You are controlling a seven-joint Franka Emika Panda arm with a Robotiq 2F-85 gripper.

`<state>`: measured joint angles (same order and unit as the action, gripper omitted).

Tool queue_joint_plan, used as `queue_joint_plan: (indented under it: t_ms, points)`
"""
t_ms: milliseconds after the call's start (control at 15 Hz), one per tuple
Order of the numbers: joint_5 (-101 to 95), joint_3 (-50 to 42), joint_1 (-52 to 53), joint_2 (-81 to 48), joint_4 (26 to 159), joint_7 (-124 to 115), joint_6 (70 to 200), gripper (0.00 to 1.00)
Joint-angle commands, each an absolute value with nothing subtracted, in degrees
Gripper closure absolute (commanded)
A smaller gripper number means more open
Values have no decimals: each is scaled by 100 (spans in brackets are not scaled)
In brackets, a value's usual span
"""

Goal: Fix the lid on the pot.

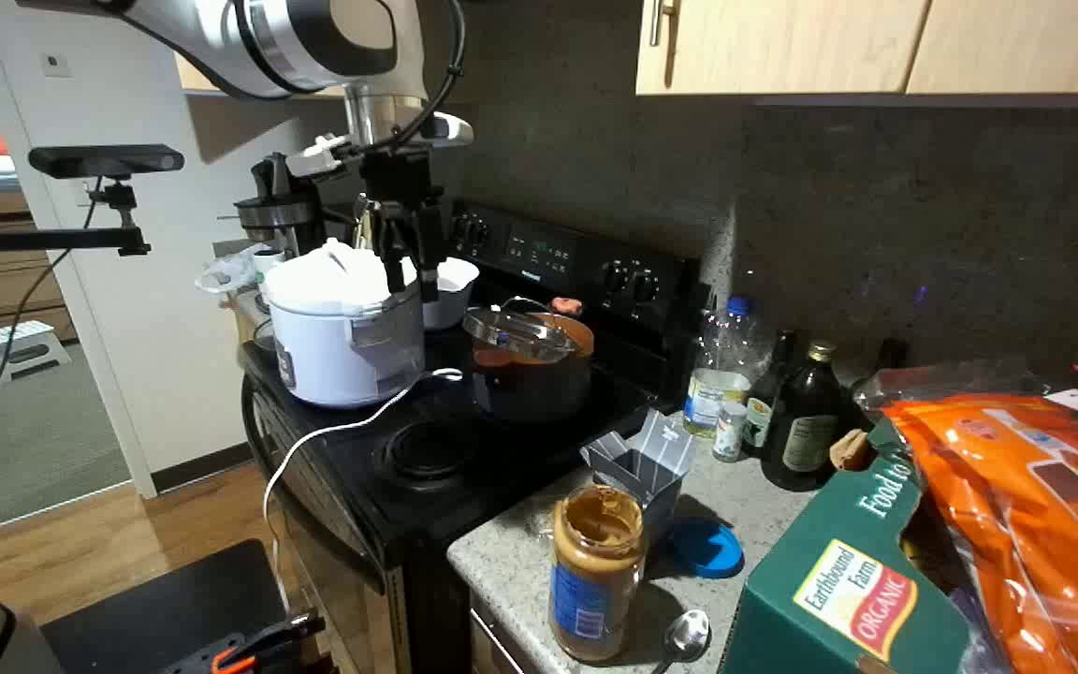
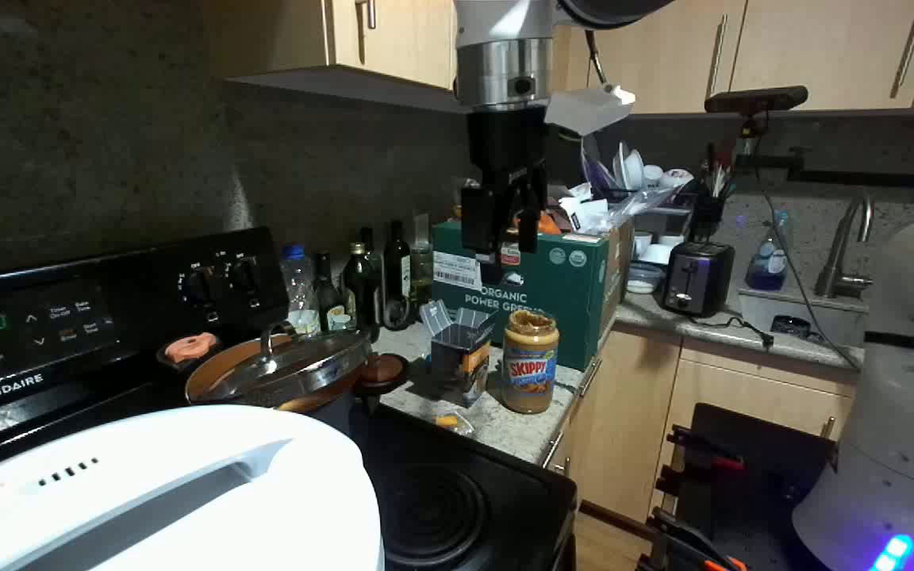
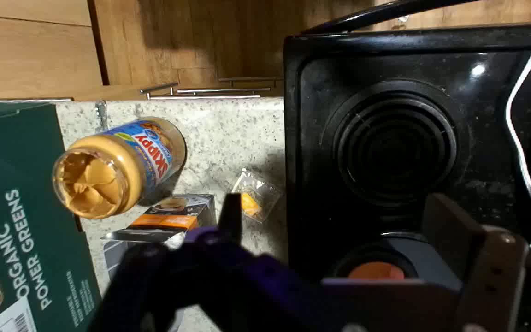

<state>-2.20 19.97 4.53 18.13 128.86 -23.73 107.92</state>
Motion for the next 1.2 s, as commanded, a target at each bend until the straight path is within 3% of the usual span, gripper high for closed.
queue_joint_plan:
  t_ms: [0, 1000, 1133]
  points:
    - [-273, 1845, 623, 1791, 12874, -2417, 10778, 0]
    - [-746, 1469, 747, 346, 11251, -1928, 10896, 0]
    - [-792, 1409, 780, 542, 11507, -1951, 10897, 0]
